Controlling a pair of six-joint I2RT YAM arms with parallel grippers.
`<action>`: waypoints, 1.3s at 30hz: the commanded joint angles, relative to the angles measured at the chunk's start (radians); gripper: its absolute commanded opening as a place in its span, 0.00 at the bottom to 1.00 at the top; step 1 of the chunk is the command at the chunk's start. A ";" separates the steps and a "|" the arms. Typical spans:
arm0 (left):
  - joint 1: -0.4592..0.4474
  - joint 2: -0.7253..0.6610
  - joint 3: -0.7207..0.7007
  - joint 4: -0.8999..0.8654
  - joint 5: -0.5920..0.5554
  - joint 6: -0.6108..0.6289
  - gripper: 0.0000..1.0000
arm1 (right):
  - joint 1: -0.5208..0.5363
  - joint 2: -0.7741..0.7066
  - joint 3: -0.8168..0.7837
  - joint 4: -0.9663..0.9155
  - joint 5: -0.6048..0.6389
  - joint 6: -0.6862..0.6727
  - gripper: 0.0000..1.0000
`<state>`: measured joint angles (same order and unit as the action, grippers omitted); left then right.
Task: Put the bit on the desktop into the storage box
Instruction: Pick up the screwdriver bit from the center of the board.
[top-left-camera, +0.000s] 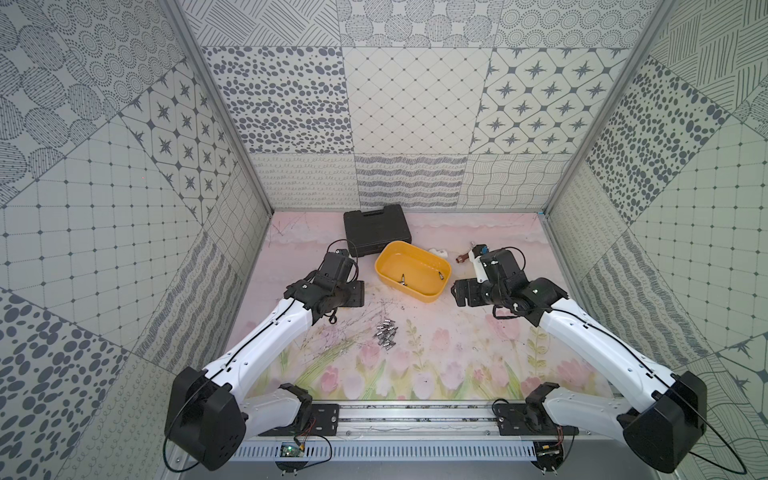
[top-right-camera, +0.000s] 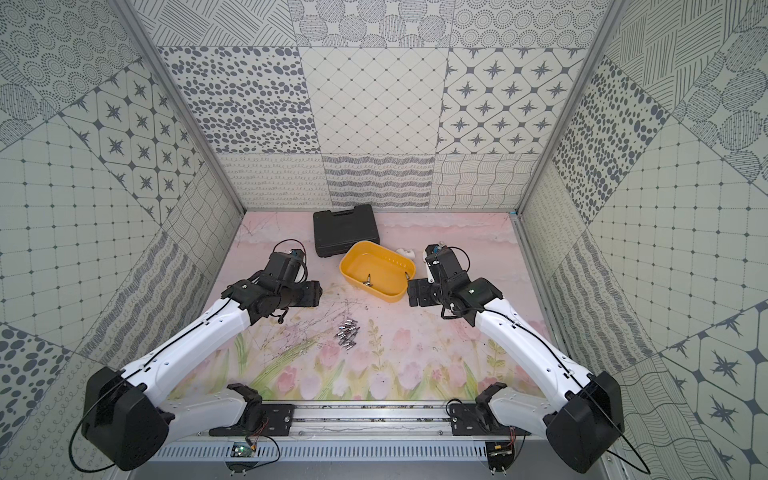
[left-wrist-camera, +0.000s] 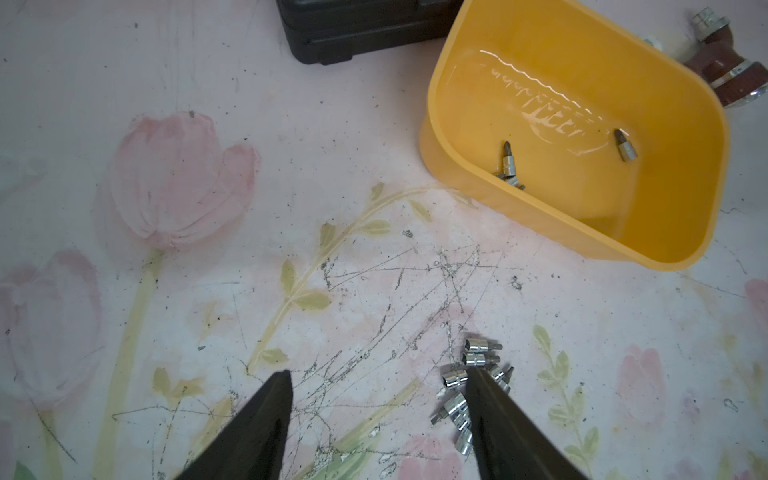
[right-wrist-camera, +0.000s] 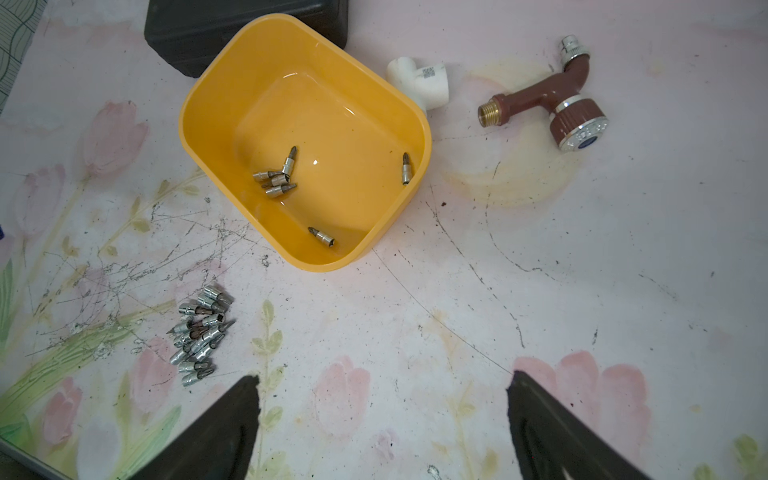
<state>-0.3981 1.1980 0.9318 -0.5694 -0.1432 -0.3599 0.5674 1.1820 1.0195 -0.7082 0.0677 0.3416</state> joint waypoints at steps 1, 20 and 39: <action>0.008 -0.085 -0.068 0.051 -0.091 -0.080 0.71 | 0.024 0.018 0.041 0.018 -0.015 -0.030 0.95; 0.016 -0.319 -0.283 0.111 -0.151 -0.252 0.95 | 0.270 0.236 0.215 -0.082 -0.069 -0.156 0.85; 0.407 -0.253 -0.305 0.166 0.249 -0.278 0.99 | 0.532 0.601 0.411 -0.151 -0.029 -0.339 0.62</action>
<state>-0.0677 0.9459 0.6384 -0.4492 -0.0547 -0.6239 1.0840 1.7493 1.3922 -0.8452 0.0170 0.0513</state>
